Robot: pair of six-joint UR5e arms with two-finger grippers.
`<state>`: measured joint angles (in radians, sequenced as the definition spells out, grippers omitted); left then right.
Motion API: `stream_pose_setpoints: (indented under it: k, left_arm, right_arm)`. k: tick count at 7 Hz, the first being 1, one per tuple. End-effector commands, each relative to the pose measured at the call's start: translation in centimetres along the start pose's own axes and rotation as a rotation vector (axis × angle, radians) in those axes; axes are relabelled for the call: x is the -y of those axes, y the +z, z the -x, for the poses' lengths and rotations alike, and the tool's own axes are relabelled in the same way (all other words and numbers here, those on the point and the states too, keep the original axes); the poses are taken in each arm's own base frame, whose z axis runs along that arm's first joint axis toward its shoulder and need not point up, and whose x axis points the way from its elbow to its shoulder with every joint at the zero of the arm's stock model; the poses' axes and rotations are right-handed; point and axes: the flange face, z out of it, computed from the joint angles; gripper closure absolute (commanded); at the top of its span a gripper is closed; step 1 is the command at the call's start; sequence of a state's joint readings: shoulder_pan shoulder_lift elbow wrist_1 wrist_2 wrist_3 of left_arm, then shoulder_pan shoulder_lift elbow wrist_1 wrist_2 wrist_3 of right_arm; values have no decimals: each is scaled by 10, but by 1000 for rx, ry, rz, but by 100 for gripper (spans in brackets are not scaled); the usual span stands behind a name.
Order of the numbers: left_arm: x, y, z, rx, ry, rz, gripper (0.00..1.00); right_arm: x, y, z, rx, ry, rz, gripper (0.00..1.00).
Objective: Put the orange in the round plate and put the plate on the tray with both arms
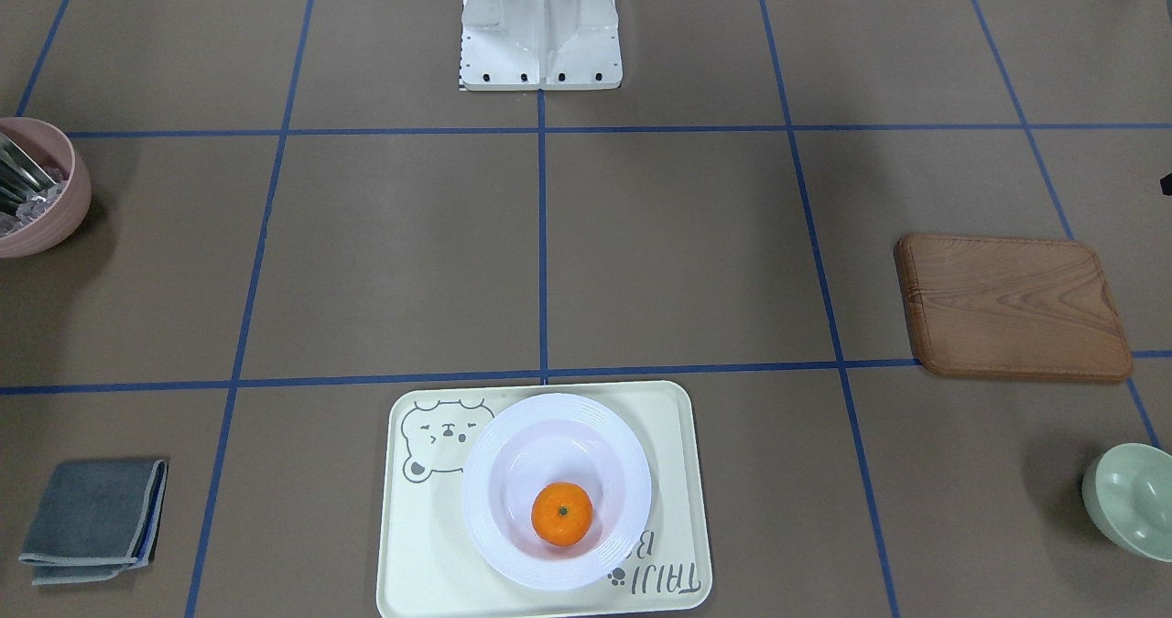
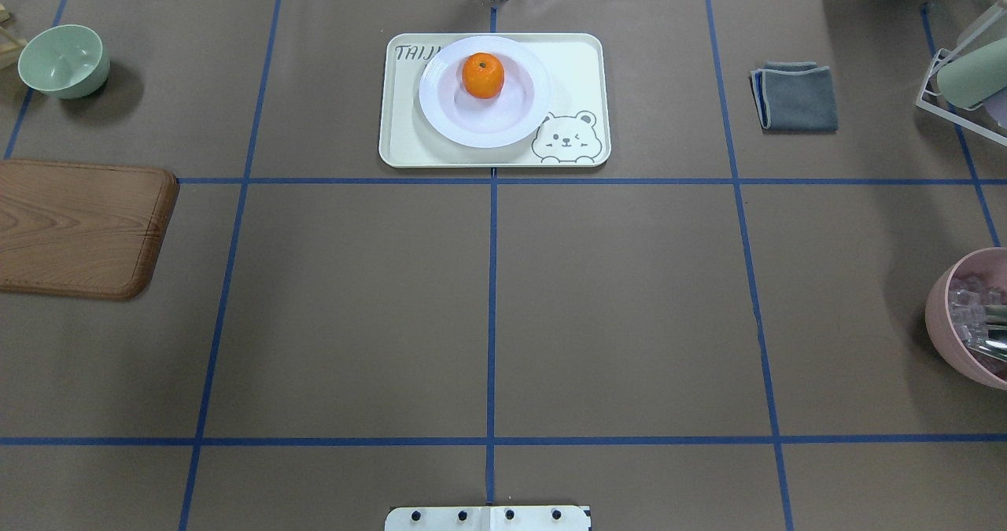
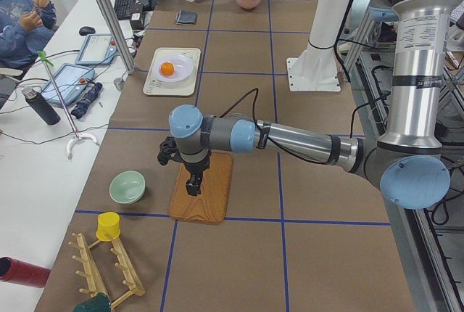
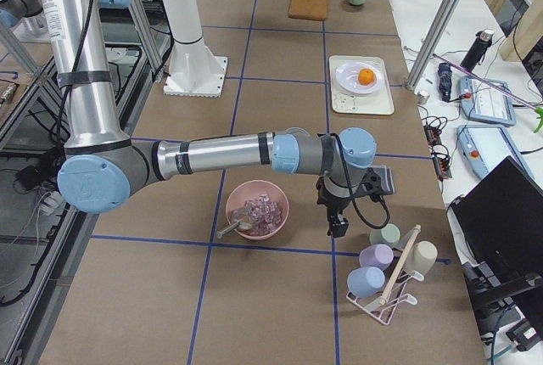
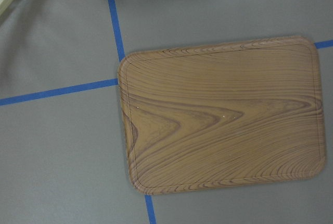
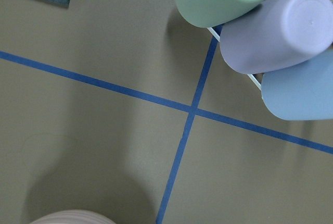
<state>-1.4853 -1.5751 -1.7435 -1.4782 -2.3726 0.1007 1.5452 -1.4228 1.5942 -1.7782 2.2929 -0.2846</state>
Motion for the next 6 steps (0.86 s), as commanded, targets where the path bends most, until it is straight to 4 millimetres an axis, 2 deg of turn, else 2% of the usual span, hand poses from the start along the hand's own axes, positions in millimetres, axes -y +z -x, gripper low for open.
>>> stream_pose_setpoints:
  k: [1,3,6]
  left_arm:
    - [6,-4,-5,-27,10,-18,2]
    - [11,-10,-6,-22,5,-30,2]
    - [19,-16,-12,-25,18,-43,2]
  right_arm:
    - [-8,-9,5,-11,-20,-7,0]
    - [-3,-17,20,-2,-41,-29,0]
    - [-4,-18,25,-3,-44,-31,0]
